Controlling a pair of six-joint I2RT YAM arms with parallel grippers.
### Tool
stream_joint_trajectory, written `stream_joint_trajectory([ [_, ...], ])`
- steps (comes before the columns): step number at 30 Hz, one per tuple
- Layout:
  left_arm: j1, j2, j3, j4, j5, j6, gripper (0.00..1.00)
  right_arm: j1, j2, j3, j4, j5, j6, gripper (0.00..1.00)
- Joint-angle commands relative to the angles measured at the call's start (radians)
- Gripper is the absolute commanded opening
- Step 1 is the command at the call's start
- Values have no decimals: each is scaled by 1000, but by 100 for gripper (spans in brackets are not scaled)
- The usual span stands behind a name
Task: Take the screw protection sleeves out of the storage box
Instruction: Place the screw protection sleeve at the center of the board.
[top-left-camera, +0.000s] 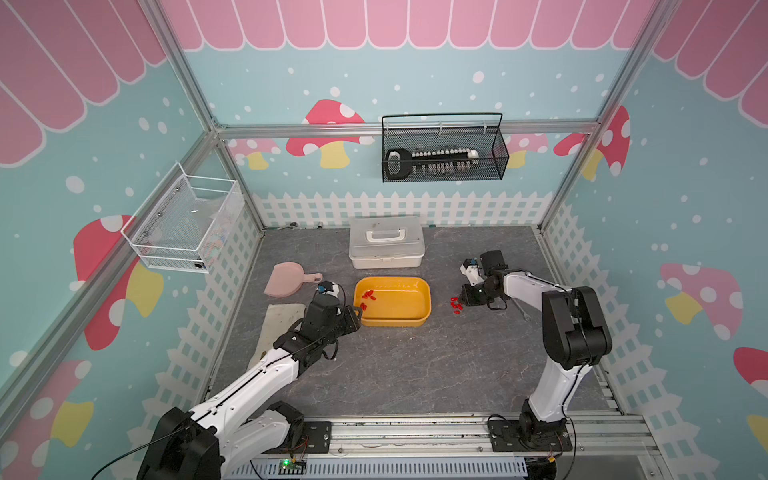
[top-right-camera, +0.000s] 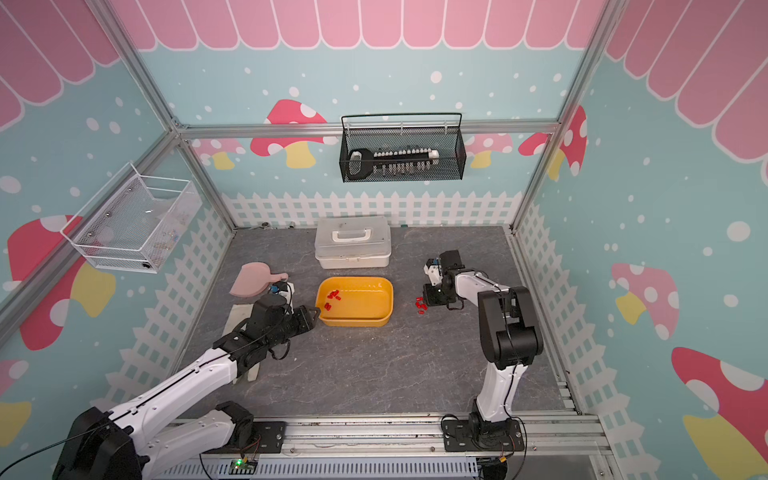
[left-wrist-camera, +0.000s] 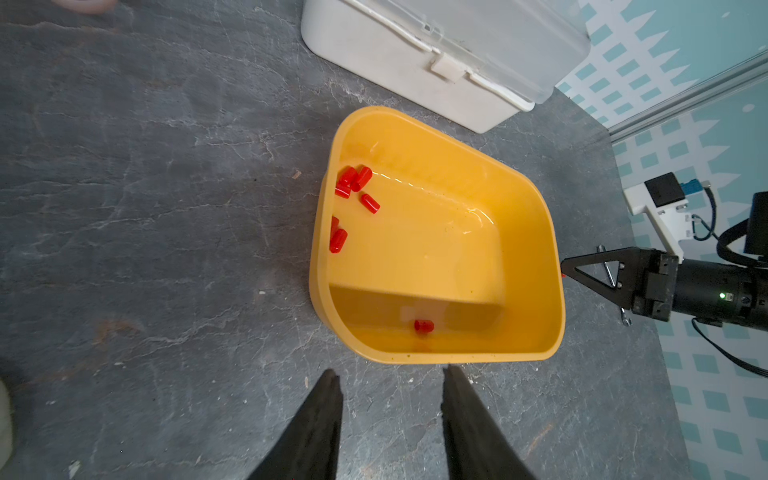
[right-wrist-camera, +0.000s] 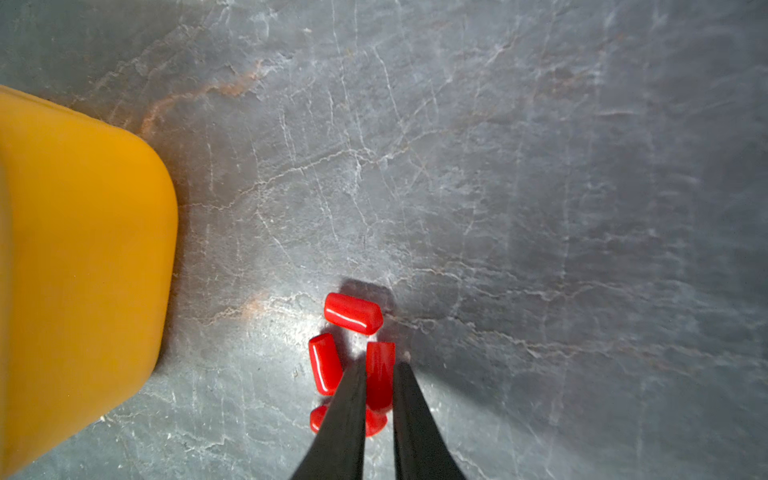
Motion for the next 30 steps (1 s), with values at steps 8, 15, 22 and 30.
stream_joint_trajectory([
  [8, -3, 2, 8, -18, -12, -4, 42, -4, -33, 7, -22, -29, -5, 28],
  [15, -3, -3, 11, -21, -15, -3, 42, -4, -77, -4, -11, -51, -8, 31],
  [22, -3, -25, 7, -33, -19, -6, 42, -5, -202, -37, -2, -48, -20, 36],
  [30, -3, -38, 5, -43, -26, -4, 42, -4, -303, -61, -10, -91, -11, 38],
])
